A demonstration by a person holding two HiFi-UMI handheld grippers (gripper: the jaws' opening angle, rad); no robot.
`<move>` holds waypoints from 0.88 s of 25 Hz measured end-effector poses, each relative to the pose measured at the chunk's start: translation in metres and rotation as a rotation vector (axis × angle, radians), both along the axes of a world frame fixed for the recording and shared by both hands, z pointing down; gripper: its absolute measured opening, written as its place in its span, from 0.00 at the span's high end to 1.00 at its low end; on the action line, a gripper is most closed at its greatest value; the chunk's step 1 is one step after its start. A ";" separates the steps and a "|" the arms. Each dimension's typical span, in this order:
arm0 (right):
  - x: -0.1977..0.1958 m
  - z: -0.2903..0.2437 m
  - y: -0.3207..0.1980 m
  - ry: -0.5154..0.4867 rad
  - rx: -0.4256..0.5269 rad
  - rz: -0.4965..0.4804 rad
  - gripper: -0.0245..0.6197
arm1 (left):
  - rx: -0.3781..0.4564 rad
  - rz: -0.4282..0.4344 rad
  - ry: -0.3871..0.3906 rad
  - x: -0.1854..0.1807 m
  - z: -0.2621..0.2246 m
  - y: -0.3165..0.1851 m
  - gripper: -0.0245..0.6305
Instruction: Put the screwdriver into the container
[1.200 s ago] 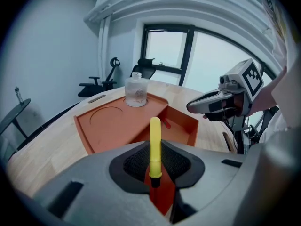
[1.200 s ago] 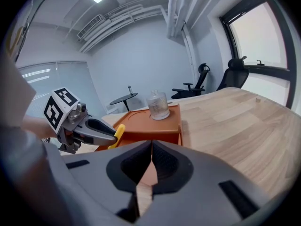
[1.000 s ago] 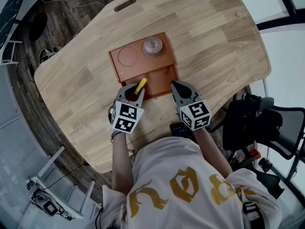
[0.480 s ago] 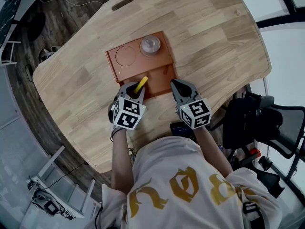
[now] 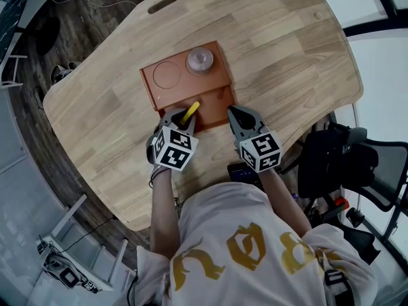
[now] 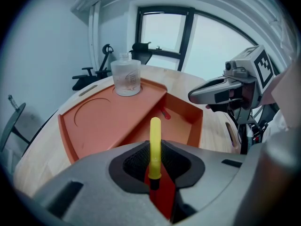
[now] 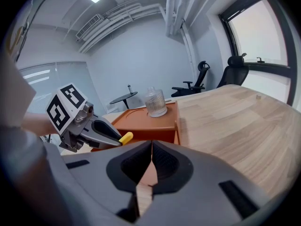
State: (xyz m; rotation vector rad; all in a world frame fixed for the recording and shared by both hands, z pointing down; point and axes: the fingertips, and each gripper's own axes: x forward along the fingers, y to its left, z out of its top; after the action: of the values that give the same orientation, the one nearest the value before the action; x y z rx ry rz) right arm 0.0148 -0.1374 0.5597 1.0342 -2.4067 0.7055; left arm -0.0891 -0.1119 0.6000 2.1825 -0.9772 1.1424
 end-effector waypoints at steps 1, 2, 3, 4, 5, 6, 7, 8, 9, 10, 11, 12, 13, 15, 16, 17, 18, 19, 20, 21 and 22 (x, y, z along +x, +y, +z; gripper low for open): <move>0.000 0.000 -0.001 0.003 0.001 -0.004 0.94 | -0.007 0.001 -0.001 0.001 0.001 0.000 0.85; -0.001 0.000 -0.001 0.006 0.003 -0.007 0.94 | -0.015 0.003 -0.003 0.001 0.001 0.000 0.85; -0.001 0.000 -0.002 0.008 0.005 -0.010 0.94 | -0.023 0.006 -0.006 0.002 0.002 -0.001 0.85; -0.001 0.000 -0.003 0.008 0.005 -0.011 0.94 | -0.032 0.009 -0.010 0.003 0.004 -0.001 0.85; -0.002 0.000 -0.003 0.008 0.005 -0.012 0.94 | -0.040 0.011 -0.015 0.003 0.005 -0.001 0.85; -0.002 0.001 -0.003 0.008 0.004 -0.013 0.94 | -0.047 0.013 -0.020 0.003 0.006 -0.002 0.85; -0.003 0.001 -0.003 0.009 0.003 -0.015 0.94 | -0.052 0.015 -0.026 0.003 0.007 -0.002 0.85; -0.003 0.002 -0.003 0.009 0.003 -0.016 0.94 | -0.057 0.018 -0.033 0.003 0.008 -0.001 0.85; -0.002 0.002 -0.003 0.009 0.001 -0.017 0.94 | -0.062 0.024 -0.042 0.004 0.008 -0.001 0.85; -0.002 0.002 -0.002 0.009 0.000 -0.018 0.94 | -0.067 0.033 -0.054 0.006 0.010 -0.001 0.85; -0.001 0.003 -0.002 0.009 -0.002 -0.018 0.94 | -0.073 0.045 -0.070 0.007 0.011 -0.001 0.85; -0.001 0.003 -0.002 0.009 -0.003 -0.018 0.94 | -0.080 0.058 -0.089 0.009 0.014 0.000 0.85; 0.000 0.004 -0.003 0.010 -0.004 -0.018 0.94 | -0.087 0.071 -0.108 0.011 0.017 0.000 0.85; 0.001 0.006 -0.003 0.012 -0.008 -0.018 0.94 | -0.103 0.091 -0.139 0.015 0.023 0.001 0.85; 0.001 0.006 -0.003 0.013 -0.008 -0.018 0.94 | -0.112 0.096 -0.149 0.016 0.026 0.001 0.85; 0.001 0.006 -0.003 0.012 -0.008 -0.018 0.94 | -0.119 0.098 -0.157 0.016 0.028 0.001 0.85; 0.001 0.006 -0.004 0.012 -0.008 -0.018 0.94 | -0.124 0.100 -0.163 0.017 0.030 0.002 0.85; 0.001 0.006 -0.004 0.012 -0.007 -0.017 0.94 | -0.127 0.101 -0.169 0.017 0.032 0.002 0.85; 0.002 0.006 -0.004 0.013 -0.007 -0.016 0.94 | -0.130 0.103 -0.173 0.018 0.033 0.002 0.85; 0.002 0.007 -0.005 0.014 -0.007 -0.015 0.94 | -0.133 0.105 -0.176 0.018 0.034 0.002 0.85; 0.003 0.007 -0.005 0.015 -0.008 -0.014 0.94 | -0.136 0.106 -0.178 0.019 0.035 0.002 0.85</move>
State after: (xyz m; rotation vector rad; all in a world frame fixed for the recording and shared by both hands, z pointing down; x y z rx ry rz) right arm 0.0177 -0.1426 0.5668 1.0149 -2.3945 0.6993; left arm -0.0703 -0.1100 0.6351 2.0729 -0.8363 1.4305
